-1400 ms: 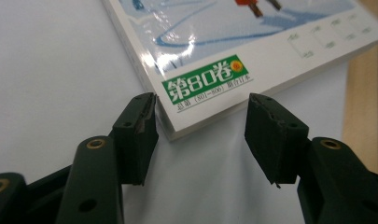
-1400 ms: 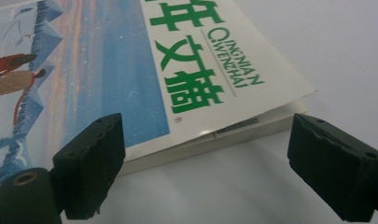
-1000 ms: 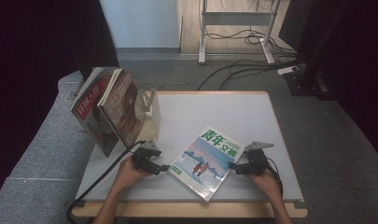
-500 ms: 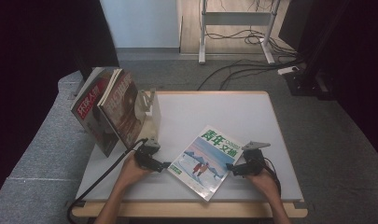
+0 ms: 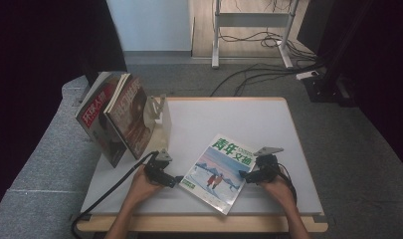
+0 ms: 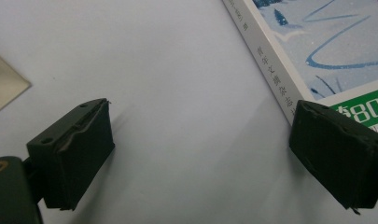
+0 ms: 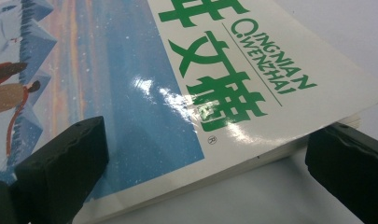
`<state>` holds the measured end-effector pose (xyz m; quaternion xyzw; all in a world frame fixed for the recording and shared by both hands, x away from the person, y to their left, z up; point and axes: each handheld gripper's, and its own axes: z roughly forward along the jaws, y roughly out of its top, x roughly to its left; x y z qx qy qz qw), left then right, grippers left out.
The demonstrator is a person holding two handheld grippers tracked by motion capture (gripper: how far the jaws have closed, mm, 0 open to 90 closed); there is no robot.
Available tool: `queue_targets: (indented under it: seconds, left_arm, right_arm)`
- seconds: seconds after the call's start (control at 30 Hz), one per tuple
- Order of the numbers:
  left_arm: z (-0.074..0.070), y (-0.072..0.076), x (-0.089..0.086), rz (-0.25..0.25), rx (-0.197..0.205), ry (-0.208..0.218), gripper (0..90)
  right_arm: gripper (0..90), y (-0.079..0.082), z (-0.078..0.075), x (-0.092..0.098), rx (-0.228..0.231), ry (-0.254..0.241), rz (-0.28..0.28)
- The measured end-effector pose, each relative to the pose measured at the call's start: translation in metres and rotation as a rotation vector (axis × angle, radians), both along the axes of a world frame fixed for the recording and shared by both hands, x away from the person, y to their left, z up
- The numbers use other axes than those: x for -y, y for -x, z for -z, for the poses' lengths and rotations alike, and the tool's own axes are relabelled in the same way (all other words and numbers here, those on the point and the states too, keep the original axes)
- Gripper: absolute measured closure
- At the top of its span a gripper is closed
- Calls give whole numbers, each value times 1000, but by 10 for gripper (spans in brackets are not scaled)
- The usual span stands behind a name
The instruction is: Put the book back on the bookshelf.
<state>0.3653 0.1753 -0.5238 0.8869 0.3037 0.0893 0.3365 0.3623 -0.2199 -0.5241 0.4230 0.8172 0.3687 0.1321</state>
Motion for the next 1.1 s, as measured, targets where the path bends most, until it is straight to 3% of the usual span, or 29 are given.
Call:
queue_targets:
  seconds: [0.13,0.3,0.4,0.6,0.9,1.1]
  left_arm:
    - [0,4,0,-11,3,8,76]
    - [0,7,0,-15,4,9,76]
    - [0,8,1,-17,3,10,76]
    - [1,12,3,-9,-1,5,55]
    - [1,19,8,7,-9,-1,20]
    - [1,21,12,23,-20,5,0]
  right_arm:
    - [0,2,1,1,5,-11,16]
    - [0,7,4,5,-23,-49,47]
    - [0,4,5,6,-45,-64,32]
    - [0,-1,5,5,-38,-62,15]
    - [0,-14,1,-3,-28,-12,-9]
    - [0,-21,2,-5,-19,-21,-19]
